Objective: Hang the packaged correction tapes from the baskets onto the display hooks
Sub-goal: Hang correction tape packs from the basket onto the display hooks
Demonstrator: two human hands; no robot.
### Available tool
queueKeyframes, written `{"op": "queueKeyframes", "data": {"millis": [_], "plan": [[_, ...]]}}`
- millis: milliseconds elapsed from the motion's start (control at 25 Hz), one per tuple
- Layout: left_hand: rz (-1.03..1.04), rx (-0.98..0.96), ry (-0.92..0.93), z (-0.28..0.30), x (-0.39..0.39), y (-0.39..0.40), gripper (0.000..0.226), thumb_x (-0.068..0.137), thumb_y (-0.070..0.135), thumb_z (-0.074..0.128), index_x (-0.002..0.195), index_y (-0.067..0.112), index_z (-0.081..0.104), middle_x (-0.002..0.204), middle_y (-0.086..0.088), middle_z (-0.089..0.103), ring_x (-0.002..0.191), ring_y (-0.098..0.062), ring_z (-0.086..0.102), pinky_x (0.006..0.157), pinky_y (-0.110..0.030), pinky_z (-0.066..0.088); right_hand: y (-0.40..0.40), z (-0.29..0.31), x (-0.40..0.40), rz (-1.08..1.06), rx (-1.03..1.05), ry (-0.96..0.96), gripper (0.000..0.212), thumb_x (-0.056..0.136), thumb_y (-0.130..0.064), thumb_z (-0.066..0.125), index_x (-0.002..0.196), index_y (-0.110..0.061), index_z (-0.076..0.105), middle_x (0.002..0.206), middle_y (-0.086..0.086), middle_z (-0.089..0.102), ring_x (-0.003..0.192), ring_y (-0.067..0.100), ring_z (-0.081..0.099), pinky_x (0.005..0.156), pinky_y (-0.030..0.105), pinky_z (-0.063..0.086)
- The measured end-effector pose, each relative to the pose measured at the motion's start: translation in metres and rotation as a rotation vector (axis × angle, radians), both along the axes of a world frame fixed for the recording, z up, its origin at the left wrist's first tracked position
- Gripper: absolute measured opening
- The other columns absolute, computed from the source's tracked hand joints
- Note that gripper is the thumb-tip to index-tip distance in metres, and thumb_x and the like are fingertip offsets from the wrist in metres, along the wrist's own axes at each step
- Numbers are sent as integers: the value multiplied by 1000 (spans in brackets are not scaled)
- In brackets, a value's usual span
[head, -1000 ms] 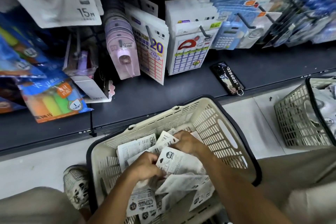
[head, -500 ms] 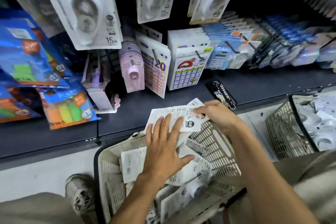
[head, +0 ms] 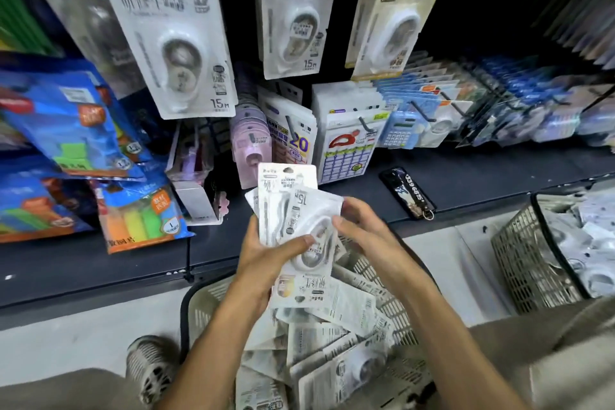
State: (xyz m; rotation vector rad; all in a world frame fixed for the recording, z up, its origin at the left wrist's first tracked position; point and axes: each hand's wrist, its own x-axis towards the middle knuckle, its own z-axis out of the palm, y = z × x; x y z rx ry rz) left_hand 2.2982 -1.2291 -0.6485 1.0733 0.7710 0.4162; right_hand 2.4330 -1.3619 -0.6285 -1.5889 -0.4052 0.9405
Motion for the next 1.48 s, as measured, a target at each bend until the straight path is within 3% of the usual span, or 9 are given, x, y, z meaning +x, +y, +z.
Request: {"op": "queueKeyframes", "data": {"millis": [80,200,360,520,680,760,920,1080,1480], "plan": [[33,-93,-98,12,4,4,84,54,14,97,129,21,59,114,-11,77,100,-33,76,76,-47,62,4,1,-13,157,48,95,64,80,-27,85,137,-29,55,127,7,70,114,27,70,94,43,58],[79,-175,-183,36,11,7,53,63,32,89,113,34,71,112,-8,78,96,-33,77,69,-49,63,16,20,-21,-45,172,115,55,78,-20,86,127,-21,59,111,14,76,97,30,76,69,35,61],[9,-115,-227,71,10,19,42,67,25,90,106,34,75,110,-6,79,94,-30,78,67,-43,62,13,61,-12,5,238,43,50,79,-22,79,125,-14,62,113,8,77,101,23,75,73,25,59],[-81,146,-189,98,-3,33,58,58,16,92,110,30,70,104,-4,80,91,-24,78,67,-36,62,5,116,2,-35,151,-332,78,64,-27,95,130,-35,54,113,-7,73,95,12,71,77,29,59],[-314,338,-169,121,-14,41,59,57,16,90,108,38,68,111,-3,78,101,-23,76,81,-33,62,-8,184,19,482,-285,-798,36,62,-53,92,87,-39,71,84,-17,74,69,-2,67,56,18,51],[-411,423,-163,137,-14,40,67,61,11,91,116,38,63,115,0,77,104,-22,75,86,-37,61,-8,201,25,694,-477,-996,33,65,-59,87,87,-39,70,87,-23,72,72,-5,66,58,18,52],[-109,455,-185,175,-23,58,61,58,28,96,111,42,69,110,7,79,97,-12,76,79,-34,61,-9,206,35,448,47,-407,26,73,-18,87,97,-12,78,93,1,80,73,11,74,61,18,54],[83,506,-287,212,-41,88,57,52,40,97,102,48,72,107,9,79,94,-13,77,73,-25,60,3,189,37,-229,413,116,44,63,-38,79,97,-12,66,59,-5,60,35,2,36,31,14,25],[112,489,-331,210,-37,87,49,55,34,91,100,41,74,105,6,80,92,-14,77,66,-16,59,60,174,-21,-570,431,229,40,78,-26,84,108,-5,69,66,7,71,40,14,53,37,25,47]]}}
